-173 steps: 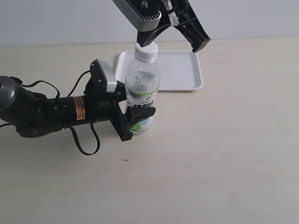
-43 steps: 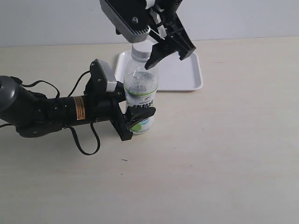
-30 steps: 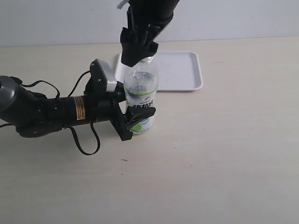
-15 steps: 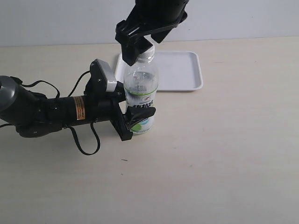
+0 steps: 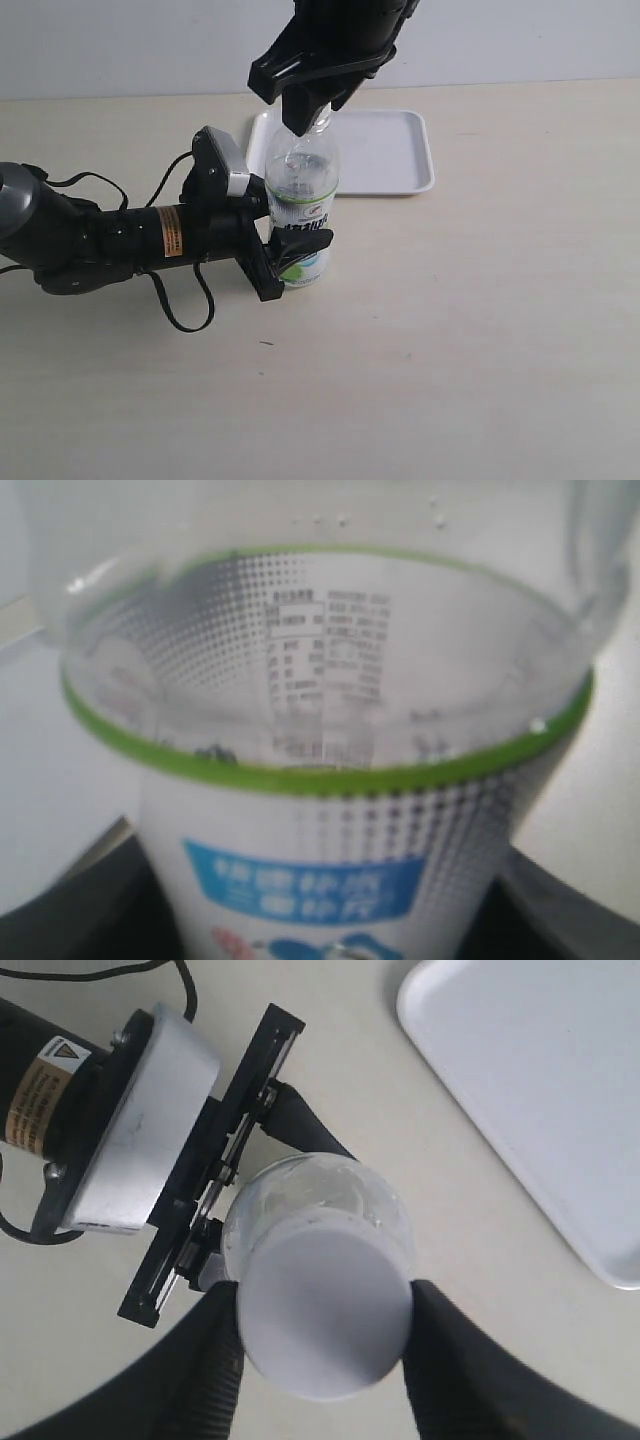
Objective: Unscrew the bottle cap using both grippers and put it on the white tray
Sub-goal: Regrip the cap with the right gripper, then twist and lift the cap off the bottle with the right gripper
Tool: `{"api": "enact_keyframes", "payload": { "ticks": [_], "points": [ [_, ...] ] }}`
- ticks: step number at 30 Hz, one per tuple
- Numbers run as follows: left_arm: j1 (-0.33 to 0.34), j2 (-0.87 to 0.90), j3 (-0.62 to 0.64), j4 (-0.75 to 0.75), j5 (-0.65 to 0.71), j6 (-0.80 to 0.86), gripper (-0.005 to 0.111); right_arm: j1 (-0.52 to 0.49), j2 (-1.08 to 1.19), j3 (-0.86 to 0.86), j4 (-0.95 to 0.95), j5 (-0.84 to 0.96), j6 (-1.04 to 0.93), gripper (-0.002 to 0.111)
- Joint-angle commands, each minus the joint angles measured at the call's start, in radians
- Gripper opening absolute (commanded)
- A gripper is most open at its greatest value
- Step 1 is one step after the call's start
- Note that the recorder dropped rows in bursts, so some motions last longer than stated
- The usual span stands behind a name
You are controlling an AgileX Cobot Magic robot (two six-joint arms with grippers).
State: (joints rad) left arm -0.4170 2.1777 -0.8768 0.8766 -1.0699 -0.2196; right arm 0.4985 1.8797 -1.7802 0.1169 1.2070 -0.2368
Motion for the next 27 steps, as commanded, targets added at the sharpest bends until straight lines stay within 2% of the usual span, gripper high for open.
{"api": "enact_keyframes", "payload": {
  "ticks": [1, 5, 10, 27],
  "points": [
    [-0.002, -0.006, 0.002, 0.004, -0.009, 0.001, 0.0, -0.004, -0.006, -0.003, 0.003, -0.016, 0.004, 0.018],
    [-0.002, -0.006, 0.002, 0.004, -0.009, 0.001, 0.0, -0.004, -0.006, -0.003, 0.003, -0.014, -0.038, 0.0],
    [-0.002, -0.006, 0.002, 0.004, -0.009, 0.001, 0.0, -0.004, -0.006, -0.003, 0.003, -0.012, -0.238, 0.0],
    [-0.002, -0.006, 0.002, 0.004, -0.009, 0.001, 0.0, -0.004, -0.007, -0.003, 0.017, -0.079, -1.331, 0.0]
  ]
}}
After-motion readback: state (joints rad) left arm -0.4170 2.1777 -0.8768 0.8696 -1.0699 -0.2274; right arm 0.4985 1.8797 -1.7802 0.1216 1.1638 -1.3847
